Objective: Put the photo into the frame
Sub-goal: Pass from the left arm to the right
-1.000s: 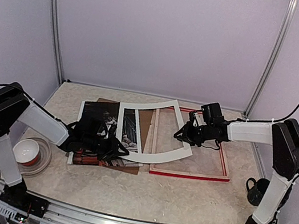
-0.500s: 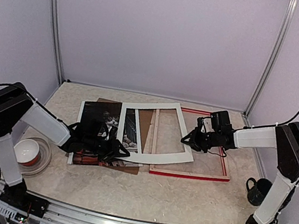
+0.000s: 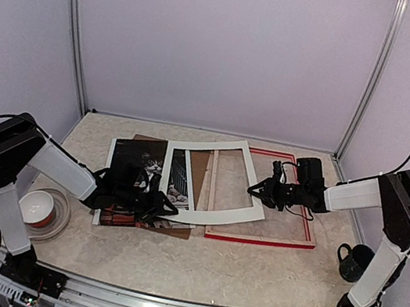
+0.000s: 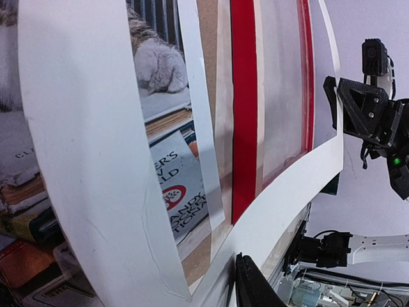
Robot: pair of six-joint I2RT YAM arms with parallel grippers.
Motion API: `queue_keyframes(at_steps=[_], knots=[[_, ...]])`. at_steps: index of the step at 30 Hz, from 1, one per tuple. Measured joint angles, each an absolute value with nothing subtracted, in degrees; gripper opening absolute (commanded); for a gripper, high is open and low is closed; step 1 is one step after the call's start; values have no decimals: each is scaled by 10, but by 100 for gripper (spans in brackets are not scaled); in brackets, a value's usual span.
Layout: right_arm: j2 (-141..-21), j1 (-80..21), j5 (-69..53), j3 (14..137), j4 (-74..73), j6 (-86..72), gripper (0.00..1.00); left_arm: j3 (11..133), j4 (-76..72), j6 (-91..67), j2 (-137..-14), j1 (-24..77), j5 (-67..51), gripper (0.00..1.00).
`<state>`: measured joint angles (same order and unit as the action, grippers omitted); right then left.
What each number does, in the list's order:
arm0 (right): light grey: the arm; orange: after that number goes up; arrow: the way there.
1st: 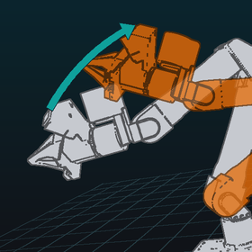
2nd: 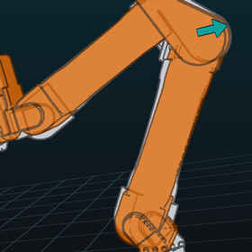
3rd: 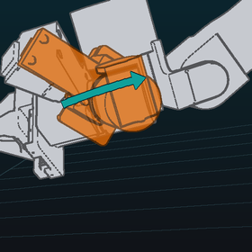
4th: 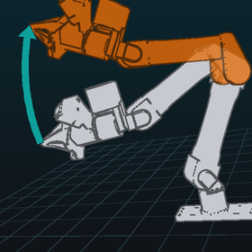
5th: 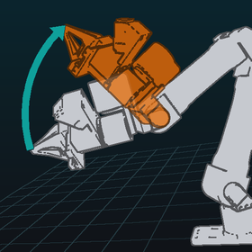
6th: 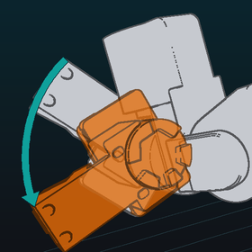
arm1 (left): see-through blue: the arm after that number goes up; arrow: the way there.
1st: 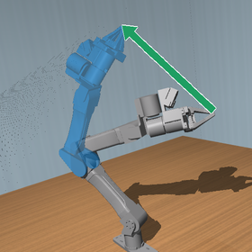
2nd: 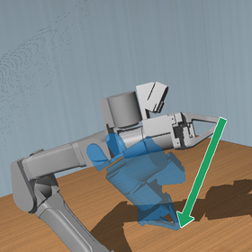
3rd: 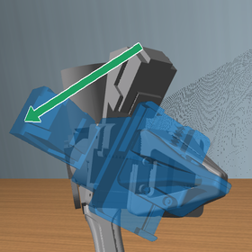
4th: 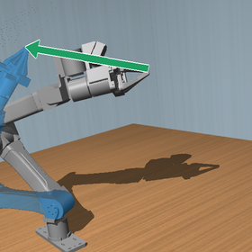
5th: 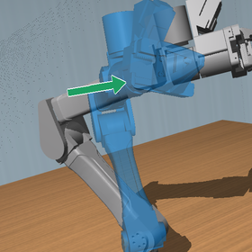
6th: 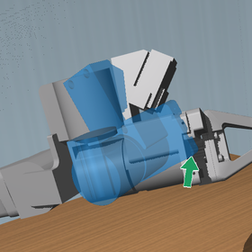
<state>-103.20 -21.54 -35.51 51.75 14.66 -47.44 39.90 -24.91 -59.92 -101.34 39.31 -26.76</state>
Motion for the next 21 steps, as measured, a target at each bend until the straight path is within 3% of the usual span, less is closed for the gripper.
queue_keyframes(at_steps=[5,13,16,19,21], knots=[[-1030,-204,-377,506,175,-491,26,399,-253,-599,-1014,393,-268,30],[-1027,-192,-394,493,201,-507,25,399,-253,-600,-1014,393,-268,30],[-1027,-187,-397,486,203,-509,19,399,-254,-600,-1014,393,-268,30],[-1027,-184,-399,484,204,-512,0,398,-256,-600,-1014,393,-268,30],[-1027,-182,-403,484,208,-514,0,398,-258,-600,-1015,393,-268,30]])
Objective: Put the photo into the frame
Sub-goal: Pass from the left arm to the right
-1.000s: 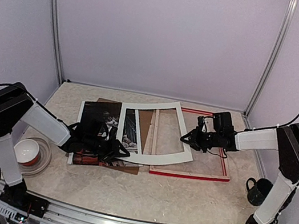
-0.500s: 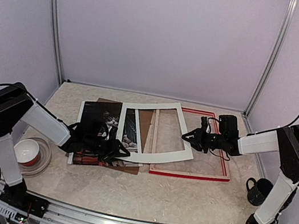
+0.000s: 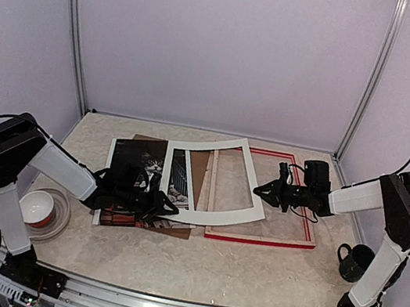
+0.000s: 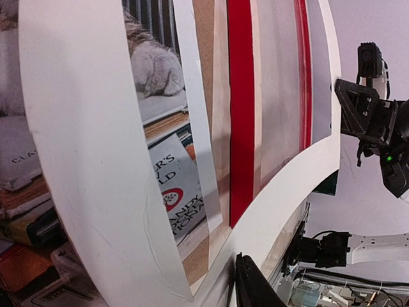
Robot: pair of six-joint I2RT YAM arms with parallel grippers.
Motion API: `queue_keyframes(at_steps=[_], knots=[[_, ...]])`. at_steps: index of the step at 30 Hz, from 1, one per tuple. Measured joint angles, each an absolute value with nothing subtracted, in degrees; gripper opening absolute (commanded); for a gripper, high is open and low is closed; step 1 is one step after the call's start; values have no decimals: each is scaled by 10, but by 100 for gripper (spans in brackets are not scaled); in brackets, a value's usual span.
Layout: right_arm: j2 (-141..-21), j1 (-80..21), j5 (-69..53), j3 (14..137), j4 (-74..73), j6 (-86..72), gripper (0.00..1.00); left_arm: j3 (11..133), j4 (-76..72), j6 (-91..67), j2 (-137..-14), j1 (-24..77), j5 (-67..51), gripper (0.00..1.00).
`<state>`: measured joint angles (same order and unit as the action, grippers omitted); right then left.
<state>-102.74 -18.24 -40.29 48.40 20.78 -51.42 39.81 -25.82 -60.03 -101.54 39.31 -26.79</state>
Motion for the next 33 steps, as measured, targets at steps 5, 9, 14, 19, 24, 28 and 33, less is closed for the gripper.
queue_keyframes(at_steps=[5,9,14,19,24,28,33], knots=[[-1029,-182,-416,484,216,-525,0,398,-261,-601,-1018,393,-268,30],[-1030,-182,-420,484,220,-526,0,398,-262,-601,-1018,393,-268,33],[-1030,-175,-418,484,213,-521,0,398,-262,-602,-1018,393,-268,55],[-1023,-159,-408,482,196,-508,0,395,-263,-602,-1018,393,-270,62],[-1011,-147,-397,479,181,-491,0,395,-266,-602,-1018,393,-270,65],[-1006,-143,-394,479,167,-477,0,395,-266,-602,-1018,393,-271,65],[-1005,-136,-390,479,142,-451,0,394,-266,-602,-1018,393,-271,65]])
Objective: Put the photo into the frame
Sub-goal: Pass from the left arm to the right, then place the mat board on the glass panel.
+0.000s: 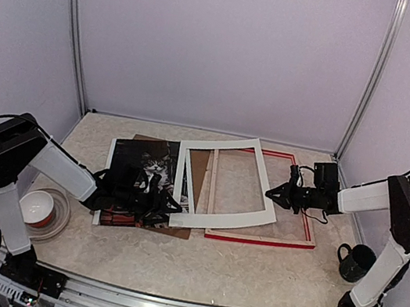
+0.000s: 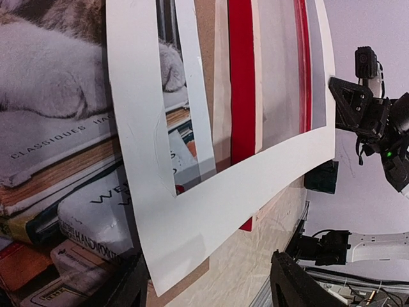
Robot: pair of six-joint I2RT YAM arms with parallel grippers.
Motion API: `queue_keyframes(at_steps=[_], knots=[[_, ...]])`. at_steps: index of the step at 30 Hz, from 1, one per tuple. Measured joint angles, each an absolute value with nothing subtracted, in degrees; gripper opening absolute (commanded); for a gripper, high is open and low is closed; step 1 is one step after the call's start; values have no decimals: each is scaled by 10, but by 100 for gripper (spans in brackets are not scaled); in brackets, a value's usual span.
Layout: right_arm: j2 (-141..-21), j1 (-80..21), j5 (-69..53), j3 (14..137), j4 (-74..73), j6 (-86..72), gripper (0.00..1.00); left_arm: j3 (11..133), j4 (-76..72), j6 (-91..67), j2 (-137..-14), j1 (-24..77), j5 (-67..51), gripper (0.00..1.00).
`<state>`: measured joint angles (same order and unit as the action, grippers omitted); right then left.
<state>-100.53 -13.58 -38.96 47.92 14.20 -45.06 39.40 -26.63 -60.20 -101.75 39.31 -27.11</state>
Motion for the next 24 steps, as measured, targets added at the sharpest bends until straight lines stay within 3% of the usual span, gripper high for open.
queue_keyframes(at_steps=[17,18,21,24], knots=[[-969,-98,-335,479,36,-369,0,391,-275,-604,-1018,393,-281,80],[-967,-95,-331,480,28,-364,0,392,-275,-604,-1018,393,-281,81],[-964,-88,-316,483,5,-349,0,393,-276,-603,-1018,393,-282,98],[-960,-81,-303,487,-19,-334,0,399,-283,-603,-1018,393,-285,99]])
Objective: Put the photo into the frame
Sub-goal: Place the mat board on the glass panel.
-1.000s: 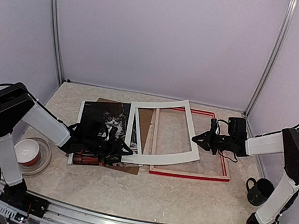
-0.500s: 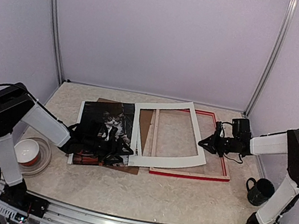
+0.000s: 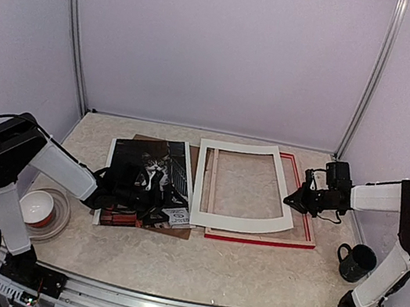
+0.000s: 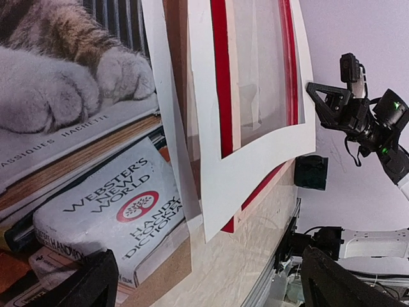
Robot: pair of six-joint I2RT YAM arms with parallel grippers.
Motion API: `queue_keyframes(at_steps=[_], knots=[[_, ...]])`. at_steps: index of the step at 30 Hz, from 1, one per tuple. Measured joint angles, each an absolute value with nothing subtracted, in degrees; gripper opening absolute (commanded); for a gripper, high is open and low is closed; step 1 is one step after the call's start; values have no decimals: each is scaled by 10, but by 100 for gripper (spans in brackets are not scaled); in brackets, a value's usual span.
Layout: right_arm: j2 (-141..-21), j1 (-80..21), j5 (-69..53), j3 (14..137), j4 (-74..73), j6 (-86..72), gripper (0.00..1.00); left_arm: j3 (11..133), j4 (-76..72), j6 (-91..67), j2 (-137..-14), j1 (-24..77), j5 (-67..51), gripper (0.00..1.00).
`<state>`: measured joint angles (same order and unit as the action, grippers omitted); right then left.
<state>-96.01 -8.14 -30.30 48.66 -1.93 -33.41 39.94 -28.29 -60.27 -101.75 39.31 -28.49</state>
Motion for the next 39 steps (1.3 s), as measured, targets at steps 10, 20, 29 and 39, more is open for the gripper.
queue_keyframes(at_steps=[10,20,29,39], knots=[[-948,-65,-270,516,-80,-291,0,411,-274,-599,-1018,393,-285,99],[-938,-55,-238,538,-131,-258,0,421,-262,-583,-1018,393,-284,99],[-935,-54,-218,543,-161,-236,0,438,-249,-569,-1018,393,-282,99],[-935,-44,-204,545,-174,-221,0,438,-248,-567,-1018,393,-281,99]])
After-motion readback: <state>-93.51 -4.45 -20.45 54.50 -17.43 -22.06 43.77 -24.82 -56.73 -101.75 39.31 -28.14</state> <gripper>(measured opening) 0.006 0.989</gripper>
